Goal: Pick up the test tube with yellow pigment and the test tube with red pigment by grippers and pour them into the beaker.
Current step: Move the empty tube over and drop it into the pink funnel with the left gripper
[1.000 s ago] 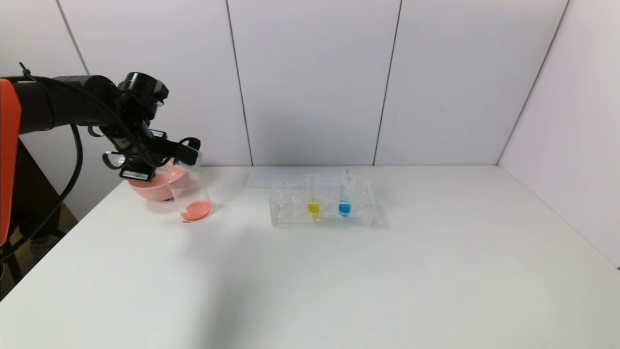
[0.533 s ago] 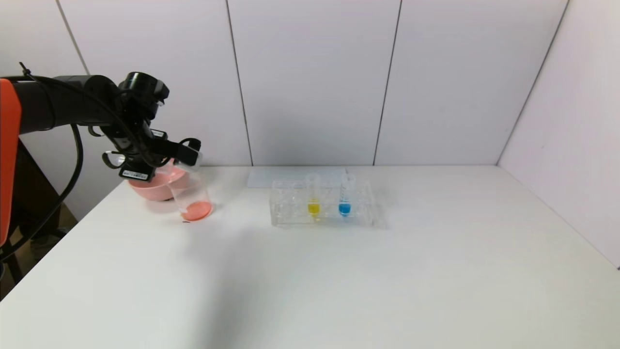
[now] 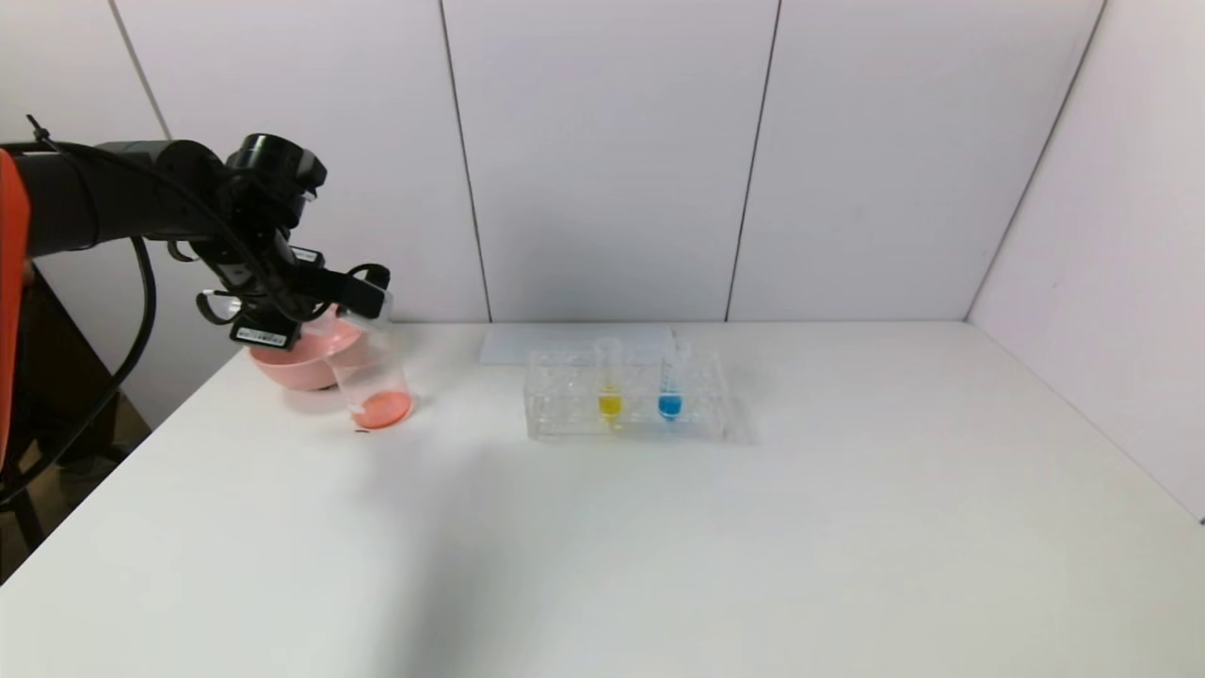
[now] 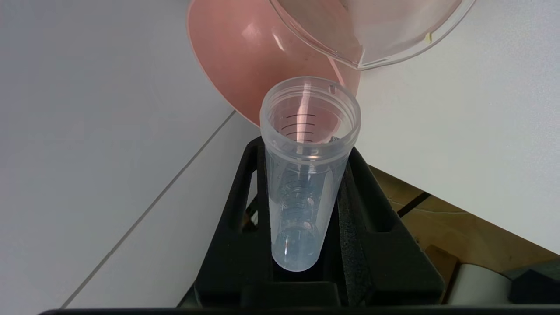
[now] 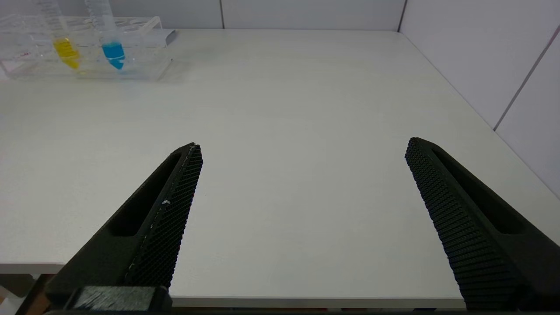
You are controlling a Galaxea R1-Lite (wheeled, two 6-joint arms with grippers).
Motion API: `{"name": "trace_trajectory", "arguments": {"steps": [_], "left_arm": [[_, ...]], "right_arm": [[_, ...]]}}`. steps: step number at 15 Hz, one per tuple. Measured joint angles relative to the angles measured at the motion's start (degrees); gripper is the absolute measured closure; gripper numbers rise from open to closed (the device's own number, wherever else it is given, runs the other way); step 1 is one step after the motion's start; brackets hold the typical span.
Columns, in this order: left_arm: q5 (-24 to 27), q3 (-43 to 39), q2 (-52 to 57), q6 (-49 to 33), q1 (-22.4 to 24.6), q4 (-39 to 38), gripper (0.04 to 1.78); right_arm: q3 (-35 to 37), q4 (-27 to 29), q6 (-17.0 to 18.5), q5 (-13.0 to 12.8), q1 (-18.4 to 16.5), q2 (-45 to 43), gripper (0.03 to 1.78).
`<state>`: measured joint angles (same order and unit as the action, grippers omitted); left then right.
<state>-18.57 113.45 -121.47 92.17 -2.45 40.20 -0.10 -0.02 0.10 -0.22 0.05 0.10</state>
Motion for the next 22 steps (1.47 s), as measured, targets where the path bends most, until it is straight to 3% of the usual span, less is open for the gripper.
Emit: {"name": "trace_trajectory", "arguments": {"steps": [4, 9, 12, 16, 19, 22], "left_arm": [[3.5, 0.1, 2.3, -3.6, 1.4, -1.3, 1.37], [16.0, -0.1, 5.8, -14.9, 4.6, -3.7, 1.37], [21.5, -0.1, 6.8, -24.1, 5.4, -7.0, 1.37], [25.0, -0.2, 8.0, -37.6, 6.4, -8.0, 1.37], [32.3, -0.4, 8.1, -47.7, 8.6, -9.3, 1.37], [35.4, -2.8, 8.1, -59.9, 10.0, -17.4, 1.37]], "right_arm": [[0.0, 0.0, 0.0, 0.0, 0.0, 0.0, 0.11], [0.0, 0.0, 0.0, 0.0, 0.0, 0.0, 0.11], [0.0, 0.0, 0.0, 0.0, 0.0, 0.0, 0.11], [0.0, 0.0, 0.0, 0.0, 0.0, 0.0, 0.11], [0.0, 0.0, 0.0, 0.0, 0.0, 0.0, 0.11], [0.0, 0.0, 0.0, 0.0, 0.0, 0.0, 0.11]]}}
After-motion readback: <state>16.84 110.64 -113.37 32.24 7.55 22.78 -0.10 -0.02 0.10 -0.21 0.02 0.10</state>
